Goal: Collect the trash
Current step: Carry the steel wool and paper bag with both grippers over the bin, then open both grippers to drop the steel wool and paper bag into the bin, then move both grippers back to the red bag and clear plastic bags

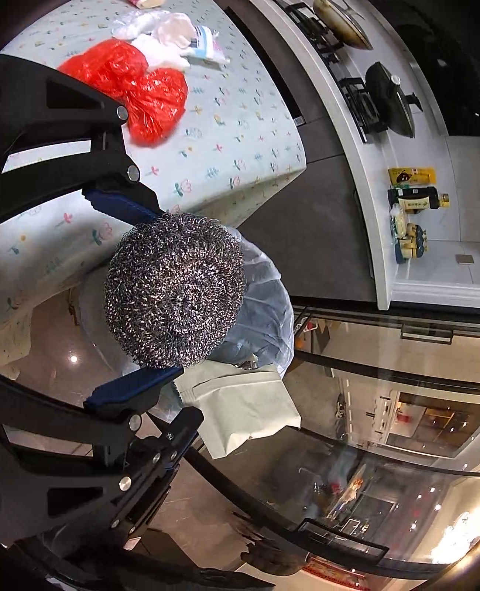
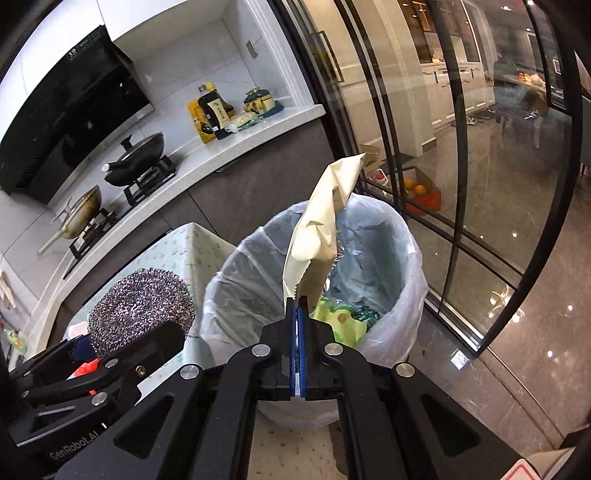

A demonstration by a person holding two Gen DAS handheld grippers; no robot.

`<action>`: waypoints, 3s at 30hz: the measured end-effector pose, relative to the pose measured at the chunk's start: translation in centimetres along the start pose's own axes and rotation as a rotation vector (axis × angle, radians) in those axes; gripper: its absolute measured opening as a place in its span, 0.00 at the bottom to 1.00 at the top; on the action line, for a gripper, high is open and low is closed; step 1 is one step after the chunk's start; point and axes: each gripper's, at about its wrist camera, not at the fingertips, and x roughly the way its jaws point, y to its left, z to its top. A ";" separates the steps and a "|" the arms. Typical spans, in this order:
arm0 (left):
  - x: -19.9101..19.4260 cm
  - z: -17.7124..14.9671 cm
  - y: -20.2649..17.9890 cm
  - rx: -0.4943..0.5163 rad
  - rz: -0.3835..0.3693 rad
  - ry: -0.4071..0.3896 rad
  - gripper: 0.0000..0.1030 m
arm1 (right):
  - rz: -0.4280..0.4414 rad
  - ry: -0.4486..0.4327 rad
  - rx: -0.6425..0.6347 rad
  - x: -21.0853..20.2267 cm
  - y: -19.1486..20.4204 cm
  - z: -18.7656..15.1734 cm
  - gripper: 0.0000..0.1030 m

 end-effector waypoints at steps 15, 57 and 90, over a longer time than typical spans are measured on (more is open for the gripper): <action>2.4 1.9 0.4 -0.063 -0.013 -0.014 0.85 | -0.029 0.008 0.059 0.9 -2.0 -0.7 0.37; -14.2 -4.7 14.4 -0.285 0.210 -0.188 0.85 | 0.158 -0.020 -0.135 -7.8 13.7 -5.9 0.57; -14.7 -14.1 33.6 -0.549 0.429 -0.056 0.88 | 0.140 0.153 -0.160 1.7 26.1 -13.6 0.76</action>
